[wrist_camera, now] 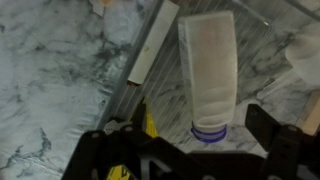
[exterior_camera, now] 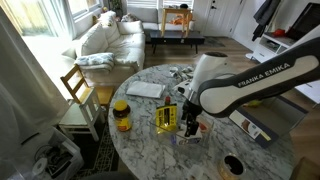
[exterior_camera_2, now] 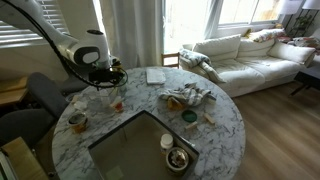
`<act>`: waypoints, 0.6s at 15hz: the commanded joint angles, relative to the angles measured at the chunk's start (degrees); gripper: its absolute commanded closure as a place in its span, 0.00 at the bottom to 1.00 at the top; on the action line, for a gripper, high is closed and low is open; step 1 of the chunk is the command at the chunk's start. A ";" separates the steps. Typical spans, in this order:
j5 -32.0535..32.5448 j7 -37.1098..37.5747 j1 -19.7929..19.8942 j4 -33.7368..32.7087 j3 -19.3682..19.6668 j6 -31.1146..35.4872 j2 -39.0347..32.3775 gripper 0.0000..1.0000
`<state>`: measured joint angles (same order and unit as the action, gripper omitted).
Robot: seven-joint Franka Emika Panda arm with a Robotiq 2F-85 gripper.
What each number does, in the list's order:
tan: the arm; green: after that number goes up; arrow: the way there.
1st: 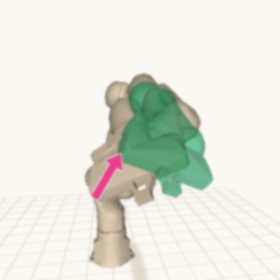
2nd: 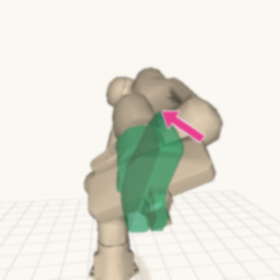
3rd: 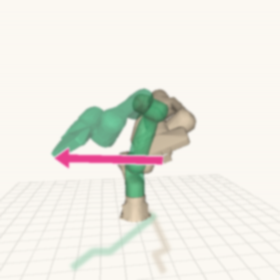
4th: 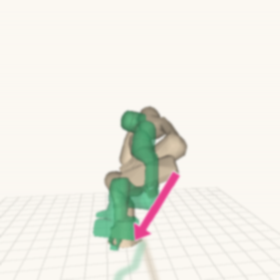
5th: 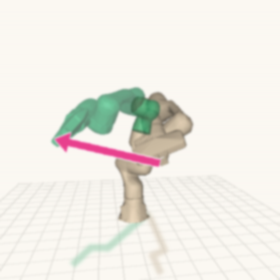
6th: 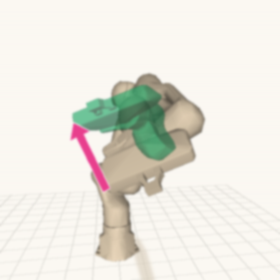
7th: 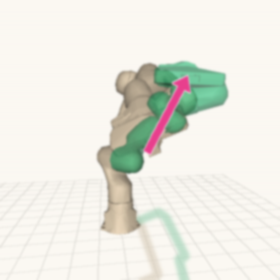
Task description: Make the laying bottle in the clear storage box stand upright in the storage box
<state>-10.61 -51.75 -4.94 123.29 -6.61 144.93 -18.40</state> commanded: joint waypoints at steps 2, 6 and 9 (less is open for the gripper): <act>1.05 -0.12 2.02 -4.39 -3.01 -0.24 -4.13 0.00; 1.34 -2.00 3.14 -5.47 -4.70 -4.86 -4.06 0.00; 1.90 -4.15 3.42 -6.34 -4.94 -8.32 -4.78 0.00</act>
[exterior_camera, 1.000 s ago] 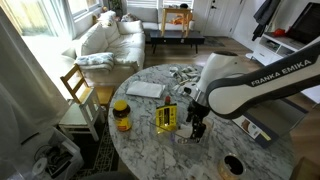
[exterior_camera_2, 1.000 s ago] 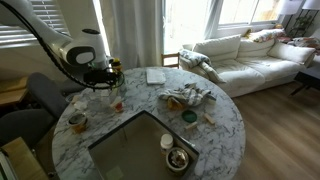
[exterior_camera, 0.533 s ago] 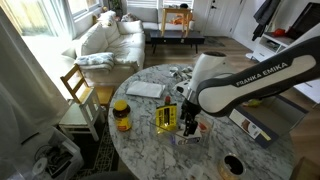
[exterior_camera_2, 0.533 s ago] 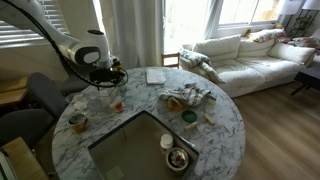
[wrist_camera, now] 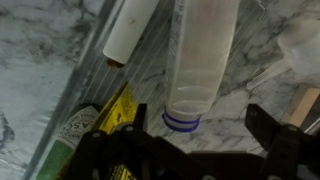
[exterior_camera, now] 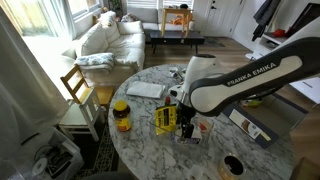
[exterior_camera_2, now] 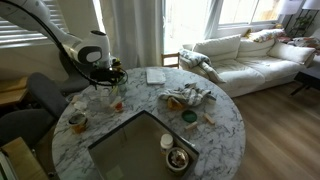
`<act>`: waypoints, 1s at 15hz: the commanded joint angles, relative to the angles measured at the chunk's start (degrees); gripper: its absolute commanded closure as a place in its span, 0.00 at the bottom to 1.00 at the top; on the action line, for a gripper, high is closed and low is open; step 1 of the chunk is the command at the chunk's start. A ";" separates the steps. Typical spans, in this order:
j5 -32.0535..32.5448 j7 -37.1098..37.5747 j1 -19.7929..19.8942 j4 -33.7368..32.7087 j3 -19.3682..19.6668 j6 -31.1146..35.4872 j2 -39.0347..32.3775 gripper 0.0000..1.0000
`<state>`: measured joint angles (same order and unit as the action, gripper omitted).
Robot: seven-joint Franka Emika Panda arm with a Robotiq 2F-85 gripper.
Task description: Make the laying bottle in the clear storage box stand upright in the storage box
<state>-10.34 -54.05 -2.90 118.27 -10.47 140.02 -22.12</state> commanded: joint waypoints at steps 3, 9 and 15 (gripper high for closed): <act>2.97 -2.29 0.91 -1.49 -0.39 -1.72 -1.99 0.00; 5.22 1.15 0.32 -2.39 0.02 3.91 -4.38 0.00; 5.83 4.48 0.18 -2.75 -0.24 5.39 -5.75 0.16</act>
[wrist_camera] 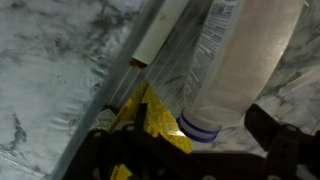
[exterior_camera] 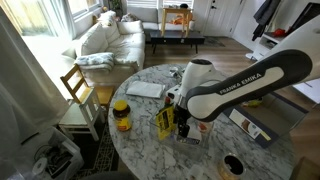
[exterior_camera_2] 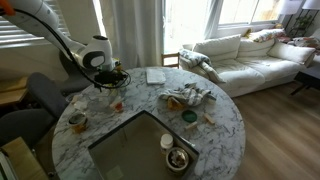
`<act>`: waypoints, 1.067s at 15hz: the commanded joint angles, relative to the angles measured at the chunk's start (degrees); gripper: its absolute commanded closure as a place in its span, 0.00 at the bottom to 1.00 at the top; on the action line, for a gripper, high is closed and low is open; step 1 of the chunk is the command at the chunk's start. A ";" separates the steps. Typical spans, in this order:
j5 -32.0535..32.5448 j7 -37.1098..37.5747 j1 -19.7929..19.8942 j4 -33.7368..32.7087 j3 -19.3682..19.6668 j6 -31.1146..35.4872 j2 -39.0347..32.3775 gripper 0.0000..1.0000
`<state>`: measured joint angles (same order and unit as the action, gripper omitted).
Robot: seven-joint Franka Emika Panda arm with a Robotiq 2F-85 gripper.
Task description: Make the laying bottle in the clear storage box stand upright in the storage box
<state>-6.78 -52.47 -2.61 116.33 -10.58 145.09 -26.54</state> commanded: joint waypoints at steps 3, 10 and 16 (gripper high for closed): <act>3.50 4.48 -0.23 -0.73 0.12 -0.65 -1.24 0.35; 0.67 3.36 2.42 3.37 -2.30 1.92 3.48 0.80; -9.93 -2.73 7.65 10.71 -8.76 12.55 8.88 0.81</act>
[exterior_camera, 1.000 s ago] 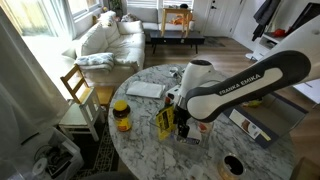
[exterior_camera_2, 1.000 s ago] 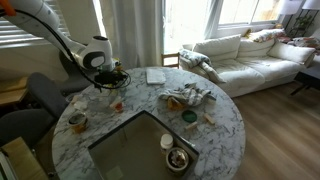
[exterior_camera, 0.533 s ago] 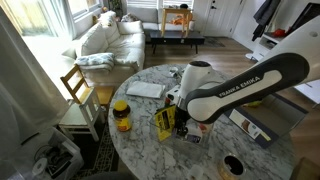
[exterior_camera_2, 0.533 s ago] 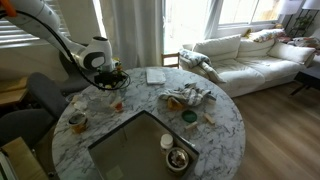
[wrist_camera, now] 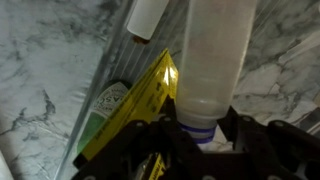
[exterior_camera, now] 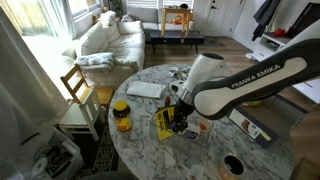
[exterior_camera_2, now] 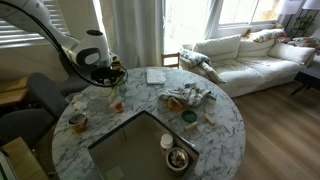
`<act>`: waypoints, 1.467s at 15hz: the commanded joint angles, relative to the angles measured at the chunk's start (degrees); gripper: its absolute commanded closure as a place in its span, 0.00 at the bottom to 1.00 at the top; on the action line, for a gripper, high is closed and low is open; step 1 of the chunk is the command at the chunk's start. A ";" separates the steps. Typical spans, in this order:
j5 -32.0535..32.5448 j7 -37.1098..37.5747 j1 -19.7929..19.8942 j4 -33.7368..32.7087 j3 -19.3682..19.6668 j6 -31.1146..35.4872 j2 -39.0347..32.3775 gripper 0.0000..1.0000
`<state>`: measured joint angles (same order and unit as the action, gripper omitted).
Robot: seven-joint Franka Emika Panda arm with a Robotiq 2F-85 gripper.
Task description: Make the laying bottle in the clear storage box stand upright in the storage box
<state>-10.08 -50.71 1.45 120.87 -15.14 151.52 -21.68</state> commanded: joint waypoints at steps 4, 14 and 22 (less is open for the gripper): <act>-22.46 -15.19 9.91 11.52 -13.46 16.15 5.82 0.81; -50.81 -39.67 26.76 12.44 -36.55 29.31 3.10 0.56; -54.02 -49.14 35.11 7.96 -44.82 31.76 -3.90 0.81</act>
<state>-61.77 -92.93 31.58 131.86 -54.87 181.00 -20.64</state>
